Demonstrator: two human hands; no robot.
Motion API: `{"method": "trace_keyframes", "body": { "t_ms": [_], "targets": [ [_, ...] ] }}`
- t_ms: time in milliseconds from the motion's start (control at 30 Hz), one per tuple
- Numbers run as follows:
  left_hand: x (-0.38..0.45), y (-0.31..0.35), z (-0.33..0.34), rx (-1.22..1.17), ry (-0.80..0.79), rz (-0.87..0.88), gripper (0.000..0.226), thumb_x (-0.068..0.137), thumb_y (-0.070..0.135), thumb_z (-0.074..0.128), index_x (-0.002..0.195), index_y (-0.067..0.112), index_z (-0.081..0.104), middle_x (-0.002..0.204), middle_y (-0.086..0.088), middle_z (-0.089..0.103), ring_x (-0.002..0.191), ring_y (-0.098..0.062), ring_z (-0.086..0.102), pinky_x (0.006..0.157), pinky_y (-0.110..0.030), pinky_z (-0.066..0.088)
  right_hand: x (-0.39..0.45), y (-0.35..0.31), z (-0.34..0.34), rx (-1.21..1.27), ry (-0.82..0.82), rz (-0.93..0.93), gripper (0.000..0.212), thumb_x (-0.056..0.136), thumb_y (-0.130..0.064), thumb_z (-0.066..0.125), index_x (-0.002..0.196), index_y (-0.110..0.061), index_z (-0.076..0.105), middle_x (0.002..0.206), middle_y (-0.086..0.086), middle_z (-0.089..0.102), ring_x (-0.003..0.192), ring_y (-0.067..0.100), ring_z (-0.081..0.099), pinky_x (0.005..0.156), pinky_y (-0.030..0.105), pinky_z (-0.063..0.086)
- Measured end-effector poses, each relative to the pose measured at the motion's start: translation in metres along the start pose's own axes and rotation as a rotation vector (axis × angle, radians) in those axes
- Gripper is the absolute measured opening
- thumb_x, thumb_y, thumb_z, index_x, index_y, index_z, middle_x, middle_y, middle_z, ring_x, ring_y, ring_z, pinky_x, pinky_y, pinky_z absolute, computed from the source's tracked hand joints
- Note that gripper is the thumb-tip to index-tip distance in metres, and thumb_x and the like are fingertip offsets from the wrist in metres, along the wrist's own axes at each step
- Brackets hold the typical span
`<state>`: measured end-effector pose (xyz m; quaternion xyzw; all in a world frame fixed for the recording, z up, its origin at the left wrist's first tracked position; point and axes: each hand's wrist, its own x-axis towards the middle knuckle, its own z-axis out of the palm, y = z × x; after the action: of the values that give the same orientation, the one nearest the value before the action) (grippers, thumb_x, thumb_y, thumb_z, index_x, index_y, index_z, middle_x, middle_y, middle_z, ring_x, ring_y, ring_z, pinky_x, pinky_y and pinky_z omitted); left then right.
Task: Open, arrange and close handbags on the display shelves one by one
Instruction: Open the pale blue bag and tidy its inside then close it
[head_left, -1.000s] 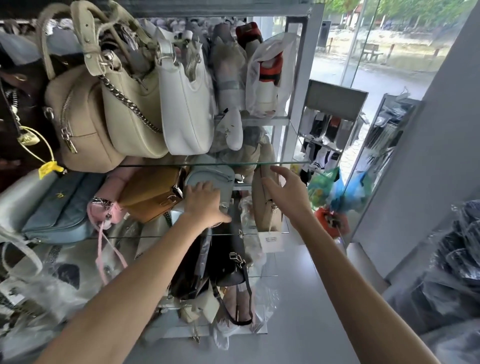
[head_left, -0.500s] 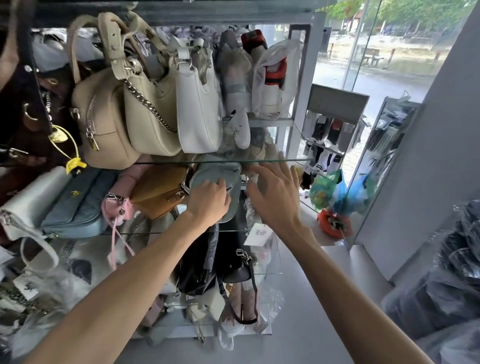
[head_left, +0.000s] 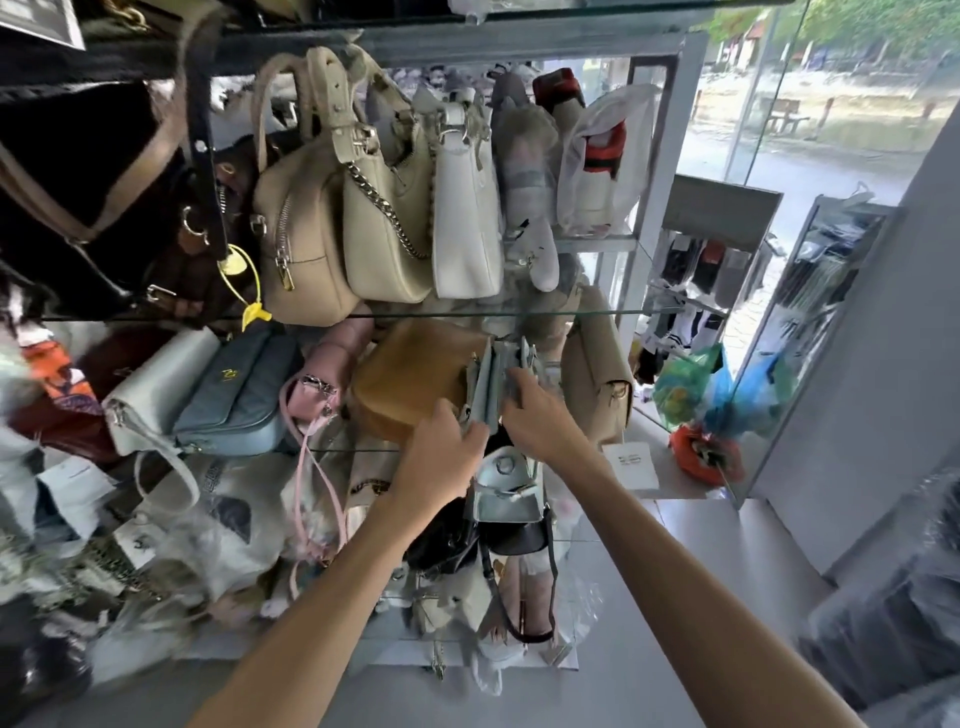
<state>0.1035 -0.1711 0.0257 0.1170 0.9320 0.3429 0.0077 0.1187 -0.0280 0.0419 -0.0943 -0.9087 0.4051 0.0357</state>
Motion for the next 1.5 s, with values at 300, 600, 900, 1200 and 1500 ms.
{"method": "trace_keyframes", "body": {
  "t_ms": [300,600,900,1200,1500],
  "targets": [
    [0.027,0.007,0.002,0.188,-0.077,0.010,0.043,0.106,0.045,0.043,0.092,0.010,0.062,0.086,-0.010,0.069,0.078,-0.030,0.066,0.064,-0.034,0.048,-0.015,0.001,-0.009,-0.168,-0.007,0.009,0.045,0.108,-0.037,0.046,0.151,-0.022,0.049,0.147,0.012,0.058,0.137,0.034,0.049,0.110,0.040,0.039],
    [-0.036,-0.013,0.008,0.080,0.149,0.123,0.036,0.103,0.040,0.042,0.084,0.018,0.065,0.073,-0.004,0.068,0.070,-0.031,0.068,0.065,-0.041,0.057,-0.082,-0.009,-0.024,-0.828,0.058,-0.249,0.053,0.080,-0.067,0.073,0.127,-0.043,0.068,0.164,0.007,0.031,0.146,0.033,0.028,0.119,0.052,0.021],
    [-0.116,0.009,-0.003,0.280,0.284,0.239,0.033,0.105,0.036,0.042,0.080,0.019,0.055,0.058,0.004,0.053,0.058,-0.028,0.063,0.058,-0.036,0.051,-0.140,0.003,-0.038,-0.707,0.016,-0.384,0.024,0.098,-0.052,0.061,0.100,-0.032,0.073,0.105,-0.009,0.070,0.110,0.018,0.057,0.104,0.044,0.039],
    [-0.196,0.004,-0.005,0.466,0.361,0.310,0.030,0.103,0.029,0.053,0.078,0.015,0.059,0.047,0.013,0.036,0.038,-0.014,0.041,0.041,-0.022,0.024,-0.181,0.006,-0.048,-0.521,-0.174,-0.476,0.023,0.097,-0.052,0.065,0.107,-0.036,0.077,0.099,-0.021,0.075,0.090,0.003,0.062,0.086,0.031,0.051],
    [-0.247,-0.031,-0.017,0.505,0.336,0.455,0.032,0.098,0.029,0.061,0.070,0.019,0.052,0.044,0.009,0.042,0.032,-0.017,0.047,0.035,-0.020,0.027,-0.168,0.002,-0.076,-0.425,0.306,-0.178,0.015,0.101,-0.036,0.065,0.105,-0.027,0.076,0.092,-0.012,0.075,0.081,0.009,0.064,0.078,0.027,0.037]
  ]
}}
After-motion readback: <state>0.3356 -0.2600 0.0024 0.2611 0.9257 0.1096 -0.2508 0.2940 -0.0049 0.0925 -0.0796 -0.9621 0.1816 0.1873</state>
